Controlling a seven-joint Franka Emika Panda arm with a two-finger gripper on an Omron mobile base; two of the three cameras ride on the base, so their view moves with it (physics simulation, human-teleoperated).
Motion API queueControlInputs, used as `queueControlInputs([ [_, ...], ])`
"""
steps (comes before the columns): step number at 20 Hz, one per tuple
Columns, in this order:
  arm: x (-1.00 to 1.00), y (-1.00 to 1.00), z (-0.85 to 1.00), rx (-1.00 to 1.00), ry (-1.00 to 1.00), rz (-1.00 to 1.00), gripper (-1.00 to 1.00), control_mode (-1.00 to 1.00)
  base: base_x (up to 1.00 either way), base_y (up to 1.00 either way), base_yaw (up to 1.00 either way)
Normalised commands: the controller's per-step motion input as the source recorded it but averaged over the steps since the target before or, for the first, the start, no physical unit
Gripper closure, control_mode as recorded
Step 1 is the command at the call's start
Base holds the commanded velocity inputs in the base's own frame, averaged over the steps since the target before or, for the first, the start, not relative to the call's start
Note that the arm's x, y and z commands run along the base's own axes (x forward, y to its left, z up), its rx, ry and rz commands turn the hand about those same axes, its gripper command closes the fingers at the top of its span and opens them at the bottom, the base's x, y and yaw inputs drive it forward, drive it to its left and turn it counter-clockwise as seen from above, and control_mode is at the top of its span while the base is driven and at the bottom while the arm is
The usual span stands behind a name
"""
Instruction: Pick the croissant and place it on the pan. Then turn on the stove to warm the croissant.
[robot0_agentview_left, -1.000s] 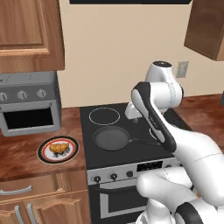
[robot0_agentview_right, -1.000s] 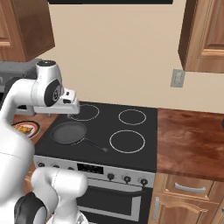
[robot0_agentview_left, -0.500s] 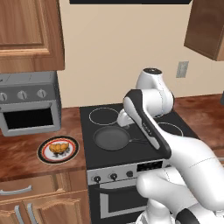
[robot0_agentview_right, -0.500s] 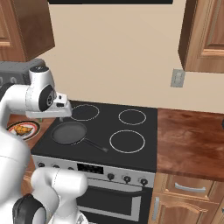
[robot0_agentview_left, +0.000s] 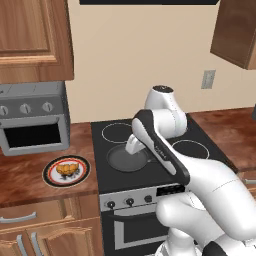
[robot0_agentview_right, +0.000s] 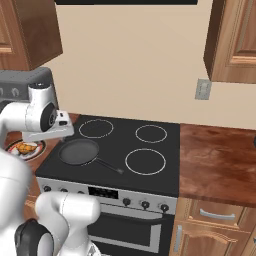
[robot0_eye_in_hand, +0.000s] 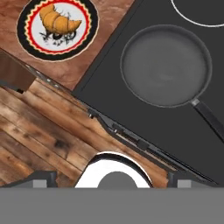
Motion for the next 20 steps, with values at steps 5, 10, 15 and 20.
queueControlInputs([
  [5, 0.0, 0.44, -0.2, 0.0, 0.0, 0.19, -1.0, -1.0, 0.0, 0.0, 0.0],
  [10, 0.0, 0.51, -0.1, 0.0, 0.0, 0.13, -1.0, -1.0, 0.0, 0.0, 0.0],
  [15, 0.0, 0.48, -0.05, 0.0, 0.0, 0.04, -1.0, -1.0, 0.0, 0.0, 0.0],
  [20, 0.01, 0.35, 0.0, 0.0, 0.0, 0.0, -1.0, -1.0, 0.0, 0.0, 0.0],
])
